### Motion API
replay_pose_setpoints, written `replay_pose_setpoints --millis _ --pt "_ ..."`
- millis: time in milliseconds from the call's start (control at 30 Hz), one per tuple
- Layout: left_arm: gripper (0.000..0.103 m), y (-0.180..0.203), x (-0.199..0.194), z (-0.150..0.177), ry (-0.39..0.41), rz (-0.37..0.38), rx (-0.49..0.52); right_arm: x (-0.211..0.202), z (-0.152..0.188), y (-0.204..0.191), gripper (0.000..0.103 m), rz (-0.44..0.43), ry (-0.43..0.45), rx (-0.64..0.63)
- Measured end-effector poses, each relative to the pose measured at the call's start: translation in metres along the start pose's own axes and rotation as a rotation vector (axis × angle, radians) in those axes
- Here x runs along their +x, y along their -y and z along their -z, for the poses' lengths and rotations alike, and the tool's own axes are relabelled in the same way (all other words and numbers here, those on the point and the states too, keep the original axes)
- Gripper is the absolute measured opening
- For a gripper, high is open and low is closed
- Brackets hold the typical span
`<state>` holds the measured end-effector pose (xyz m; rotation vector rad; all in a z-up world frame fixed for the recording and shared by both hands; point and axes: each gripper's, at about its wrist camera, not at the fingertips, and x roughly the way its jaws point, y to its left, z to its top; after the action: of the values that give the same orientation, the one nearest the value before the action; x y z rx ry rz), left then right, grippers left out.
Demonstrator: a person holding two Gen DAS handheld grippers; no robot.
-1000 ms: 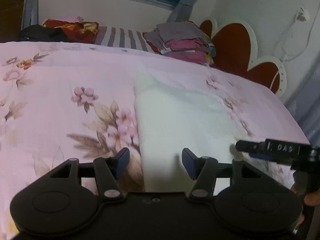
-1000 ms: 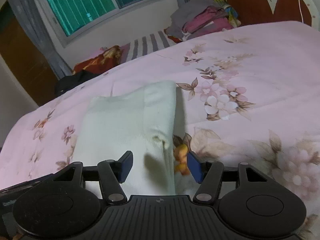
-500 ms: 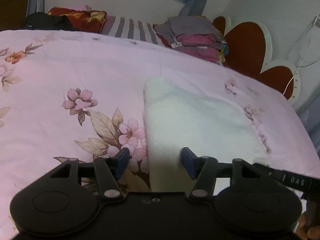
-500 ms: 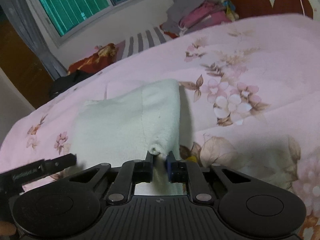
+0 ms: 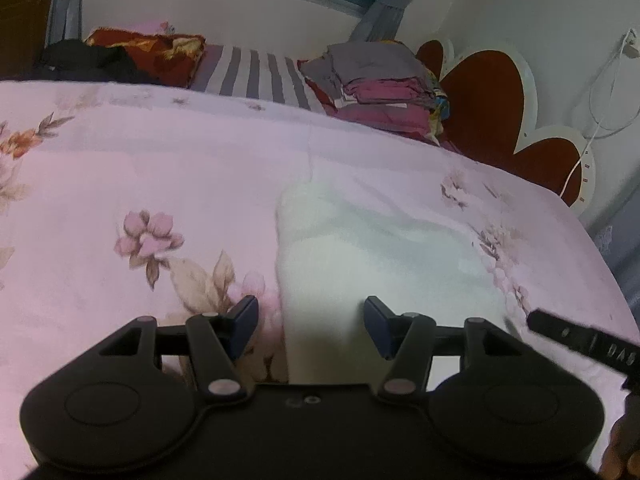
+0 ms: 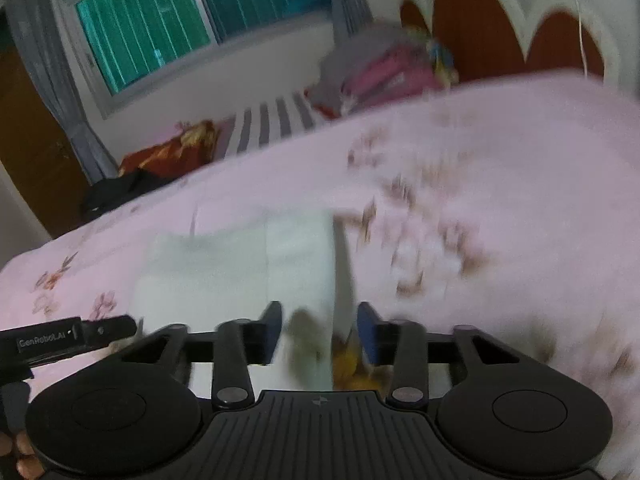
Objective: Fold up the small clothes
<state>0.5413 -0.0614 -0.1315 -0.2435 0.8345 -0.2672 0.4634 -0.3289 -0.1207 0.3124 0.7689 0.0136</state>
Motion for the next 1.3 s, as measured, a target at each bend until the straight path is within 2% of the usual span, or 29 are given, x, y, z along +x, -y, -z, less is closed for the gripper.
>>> replay_pose_setpoints --millis 133,333,467,633,733,833,867,933,1033,1100,1133,1200,1300 --pt "0.052 0.007 0.010 -0.005 -0.002 -0.024 0.024 0.007 -0.017 -0.004 0.043 -0.004 0.017 0.001" --pt "0.044 0.013 0.025 -0.013 0.001 -0.033 0.052 0.038 -0.034 -0.024 0.042 -0.004 0.003 -0.048" --pt "0.044 0.012 0.036 -0.018 0.004 -0.037 0.044 0.064 -0.044 -0.037 0.034 -0.001 -0.016 -0.066" --pt "0.044 0.014 0.043 -0.017 0.018 -0.044 0.039 0.094 -0.045 -0.043 0.034 0.009 -0.047 -0.081" --pt "0.045 0.016 0.042 -0.013 0.031 -0.047 0.070 0.108 -0.037 -0.041 0.034 0.048 -0.055 -0.124" --pt "0.051 0.011 0.044 -0.011 0.033 -0.040 0.076 0.120 -0.029 -0.028 0.034 0.070 -0.060 -0.132" --pt "0.054 0.007 0.046 -0.011 0.025 -0.036 0.053 0.121 -0.029 -0.026 0.034 0.067 -0.057 -0.131" --pt "0.055 0.002 0.046 -0.011 0.015 -0.022 0.008 0.120 -0.030 -0.025 0.034 0.068 -0.059 -0.126" --pt "0.055 0.008 0.045 -0.010 0.023 -0.044 0.046 0.120 -0.027 -0.022 0.034 0.063 -0.054 -0.111" --pt "0.055 0.009 0.042 -0.012 0.012 -0.047 0.038 0.117 -0.031 -0.027 0.034 0.062 -0.069 -0.143" --pt "0.055 0.009 0.041 -0.013 0.006 -0.047 0.030 0.113 -0.034 -0.025 0.034 0.048 -0.074 -0.119" --pt "0.055 0.009 0.037 -0.013 0.002 -0.049 0.022 0.102 -0.036 -0.022 0.034 0.034 -0.049 -0.091" --pt "0.055 0.013 0.034 -0.013 0.007 -0.059 0.041 0.080 -0.034 -0.025 0.034 0.030 0.000 -0.115"
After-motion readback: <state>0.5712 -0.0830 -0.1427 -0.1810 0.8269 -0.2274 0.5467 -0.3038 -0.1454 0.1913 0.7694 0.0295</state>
